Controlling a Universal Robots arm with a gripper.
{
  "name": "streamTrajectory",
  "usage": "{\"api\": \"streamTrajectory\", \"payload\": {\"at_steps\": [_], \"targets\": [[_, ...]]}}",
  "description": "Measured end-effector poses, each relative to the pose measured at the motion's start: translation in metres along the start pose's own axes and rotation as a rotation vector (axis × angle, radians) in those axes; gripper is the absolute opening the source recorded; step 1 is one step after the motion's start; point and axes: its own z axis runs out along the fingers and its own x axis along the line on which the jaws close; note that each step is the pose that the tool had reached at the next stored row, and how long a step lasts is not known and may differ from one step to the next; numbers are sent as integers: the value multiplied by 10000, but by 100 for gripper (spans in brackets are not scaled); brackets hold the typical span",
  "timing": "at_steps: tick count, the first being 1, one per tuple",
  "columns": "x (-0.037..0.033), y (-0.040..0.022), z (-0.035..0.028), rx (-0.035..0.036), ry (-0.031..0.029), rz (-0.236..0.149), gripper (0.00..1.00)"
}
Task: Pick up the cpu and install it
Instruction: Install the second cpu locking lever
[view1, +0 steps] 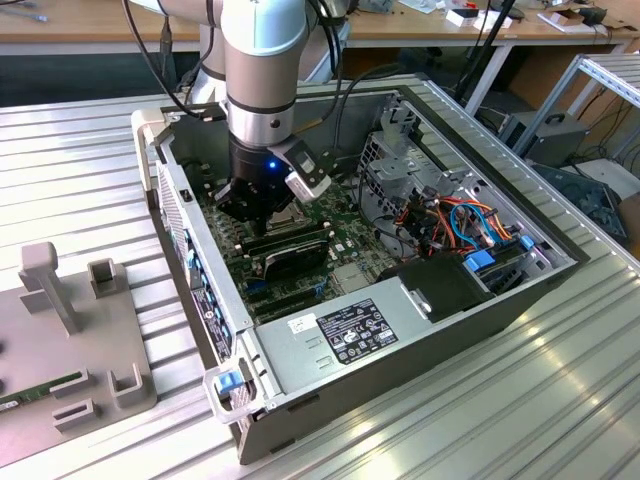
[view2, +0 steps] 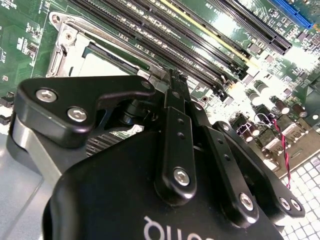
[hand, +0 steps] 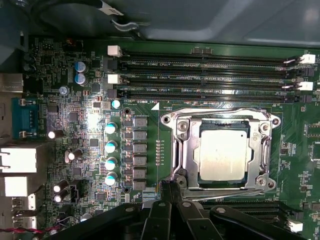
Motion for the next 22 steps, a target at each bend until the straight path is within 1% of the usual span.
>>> {"api": "streamTrajectory", "payload": {"at_steps": [3,4,6,9,10,12,14,19,21,22], "targets": [[1,0,-1,1,-1,1,11],[6,0,-1,0,-7,4,11],[21,0,-2,0,-46,4,11],[21,-1,-1,-5,-52,4,11],[29,-3,0,-47,-76,11,11],[42,-3,2,-182,-162,22,11],[48,-4,3,-248,-204,26,11],[68,-26,3,-419,-257,41,11],[72,-32,3,-456,-269,44,11],[72,-32,3,-459,-269,44,11]]}}
